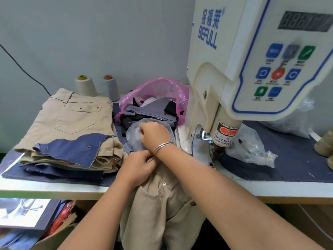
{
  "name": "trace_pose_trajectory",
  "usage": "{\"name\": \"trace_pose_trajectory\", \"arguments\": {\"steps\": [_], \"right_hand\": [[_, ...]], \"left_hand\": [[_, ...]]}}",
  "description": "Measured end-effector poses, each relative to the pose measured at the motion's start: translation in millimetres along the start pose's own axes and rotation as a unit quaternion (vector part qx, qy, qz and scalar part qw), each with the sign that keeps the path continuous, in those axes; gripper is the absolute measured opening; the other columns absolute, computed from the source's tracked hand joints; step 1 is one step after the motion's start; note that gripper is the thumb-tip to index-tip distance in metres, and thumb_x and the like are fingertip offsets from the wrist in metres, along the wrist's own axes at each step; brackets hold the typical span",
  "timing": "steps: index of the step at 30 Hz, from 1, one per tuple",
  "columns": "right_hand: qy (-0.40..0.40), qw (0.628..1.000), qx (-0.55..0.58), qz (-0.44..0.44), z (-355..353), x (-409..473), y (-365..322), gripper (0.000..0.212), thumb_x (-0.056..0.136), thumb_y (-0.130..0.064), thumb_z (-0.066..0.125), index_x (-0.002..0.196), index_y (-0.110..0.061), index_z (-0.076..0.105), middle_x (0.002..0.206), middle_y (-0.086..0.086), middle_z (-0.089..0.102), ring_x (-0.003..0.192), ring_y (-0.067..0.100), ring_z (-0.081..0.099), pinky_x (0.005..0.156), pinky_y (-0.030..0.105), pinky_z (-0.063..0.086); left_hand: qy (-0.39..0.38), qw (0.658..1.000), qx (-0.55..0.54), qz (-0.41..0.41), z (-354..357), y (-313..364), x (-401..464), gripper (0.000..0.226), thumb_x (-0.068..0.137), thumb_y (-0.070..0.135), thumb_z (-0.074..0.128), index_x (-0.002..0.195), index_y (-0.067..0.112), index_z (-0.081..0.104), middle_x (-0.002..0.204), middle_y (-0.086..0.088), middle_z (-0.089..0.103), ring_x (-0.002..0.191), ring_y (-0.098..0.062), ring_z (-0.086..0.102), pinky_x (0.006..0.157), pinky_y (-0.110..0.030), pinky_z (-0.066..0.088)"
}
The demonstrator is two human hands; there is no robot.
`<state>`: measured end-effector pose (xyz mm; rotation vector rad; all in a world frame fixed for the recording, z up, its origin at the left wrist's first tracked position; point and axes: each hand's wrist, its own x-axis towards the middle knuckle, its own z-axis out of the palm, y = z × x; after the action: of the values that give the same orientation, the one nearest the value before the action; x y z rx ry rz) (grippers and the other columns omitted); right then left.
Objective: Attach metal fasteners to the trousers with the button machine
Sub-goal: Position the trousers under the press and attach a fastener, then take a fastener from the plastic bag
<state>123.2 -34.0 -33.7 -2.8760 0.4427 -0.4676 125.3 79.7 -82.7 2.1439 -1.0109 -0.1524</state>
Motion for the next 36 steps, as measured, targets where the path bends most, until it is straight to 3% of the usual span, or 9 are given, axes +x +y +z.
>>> {"name": "trace_pose_trajectory", "arguments": {"steps": [3, 5, 9, 13, 17, 20, 30, 33, 36], "right_hand": [[0.086, 0.979, 0.182, 0.015, -23.2, -45.1, 2.3, 0.013, 0.087, -0.018, 0.058, 0.089, -0.01, 0.067, 0.089, 0.005, 0.067, 0.086, 0.021, 0.06, 0.074, 0.032, 0.044], [0.135, 0.945, 0.296, 0.018, -39.9, -94.9, 4.7, 0.005, 0.081, -0.015, 0.066, 0.078, -0.011, 0.068, 0.076, -0.001, 0.066, 0.073, 0.012, 0.06, 0.069, 0.026, 0.048], [0.101, 0.904, 0.404, 0.098, -73.6, -182.8, 34.5, 0.006, 0.073, -0.024, 0.07, 0.068, -0.027, 0.068, 0.066, -0.01, 0.067, 0.06, 0.0, 0.059, 0.058, 0.009, 0.043], [0.108, 0.936, 0.303, 0.144, -99.2, -196.1, 88.4, 0.019, 0.077, -0.01, 0.073, 0.07, -0.027, 0.068, 0.065, -0.01, 0.067, 0.064, 0.001, 0.06, 0.063, 0.012, 0.047], [0.05, 0.985, 0.143, 0.081, -105.6, -179.2, 108.3, 0.001, 0.08, -0.014, 0.071, 0.079, -0.015, 0.071, 0.072, -0.007, 0.066, 0.065, 0.004, 0.058, 0.068, 0.022, 0.048], [0.031, 0.997, 0.065, 0.037, -106.1, -171.1, 110.0, 0.008, 0.082, -0.019, 0.068, 0.085, -0.012, 0.071, 0.077, 0.0, 0.068, 0.072, 0.015, 0.061, 0.071, 0.034, 0.051], [0.029, 0.986, 0.153, 0.065, -98.5, -164.2, 109.7, 0.009, 0.082, -0.017, 0.071, 0.083, -0.008, 0.071, 0.079, 0.003, 0.07, 0.069, 0.012, 0.059, 0.07, 0.025, 0.046], [0.026, 0.988, 0.144, 0.047, -99.0, -163.3, 112.3, 0.009, 0.083, -0.017, 0.071, 0.087, -0.01, 0.074, 0.076, -0.002, 0.068, 0.065, 0.004, 0.054, 0.064, 0.009, 0.04], [0.019, 0.986, 0.159, 0.036, -98.6, -164.5, 115.8, 0.009, 0.084, -0.017, 0.07, 0.089, -0.01, 0.074, 0.077, -0.002, 0.069, 0.065, 0.003, 0.056, 0.065, 0.009, 0.042]], "left_hand": [[0.003, 1.0, 0.008, 0.007, 0.3, -1.2, 0.5, 0.017, 0.086, 0.034, 0.061, 0.071, 0.026, 0.062, 0.083, -0.005, 0.072, 0.082, -0.023, 0.064, 0.058, -0.031, 0.033], [0.003, 1.0, 0.01, 0.011, 0.5, -0.6, 0.2, 0.02, 0.083, 0.038, 0.061, 0.082, 0.019, 0.068, 0.083, -0.003, 0.072, 0.08, -0.017, 0.063, 0.06, -0.032, 0.037], [-0.012, 1.0, 0.017, -0.003, 0.3, -3.4, 1.4, 0.022, 0.086, 0.04, 0.063, 0.075, 0.02, 0.065, 0.067, 0.006, 0.065, 0.069, -0.009, 0.059, 0.06, -0.022, 0.039], [0.0, 0.999, 0.033, 0.0, 0.8, -2.5, 0.7, 0.019, 0.088, 0.036, 0.063, 0.077, 0.021, 0.066, 0.069, 0.007, 0.065, 0.07, -0.003, 0.057, 0.061, -0.019, 0.039], [-0.001, 1.0, 0.029, -0.001, 1.2, -0.5, -1.9, 0.018, 0.088, 0.037, 0.063, 0.071, 0.028, 0.062, 0.067, 0.012, 0.064, 0.07, 0.002, 0.056, 0.059, -0.019, 0.038], [0.002, 0.999, 0.032, -0.001, 0.9, 0.0, -1.9, 0.018, 0.088, 0.037, 0.063, 0.07, 0.031, 0.06, 0.066, 0.014, 0.063, 0.069, 0.003, 0.055, 0.059, -0.017, 0.037], [-0.002, 0.999, 0.037, 0.006, 0.3, -0.2, -0.6, 0.015, 0.087, 0.037, 0.063, 0.073, 0.035, 0.061, 0.066, 0.018, 0.062, 0.068, 0.009, 0.053, 0.056, -0.011, 0.032], [-0.002, 0.999, 0.036, 0.007, -0.1, -0.2, -0.7, 0.013, 0.087, 0.037, 0.063, 0.074, 0.035, 0.061, 0.067, 0.019, 0.062, 0.069, 0.009, 0.053, 0.057, -0.012, 0.032], [-0.003, 0.999, 0.035, 0.005, 0.2, -0.4, -1.1, 0.014, 0.088, 0.037, 0.063, 0.074, 0.033, 0.062, 0.067, 0.017, 0.063, 0.068, 0.008, 0.054, 0.057, -0.015, 0.034]]}}
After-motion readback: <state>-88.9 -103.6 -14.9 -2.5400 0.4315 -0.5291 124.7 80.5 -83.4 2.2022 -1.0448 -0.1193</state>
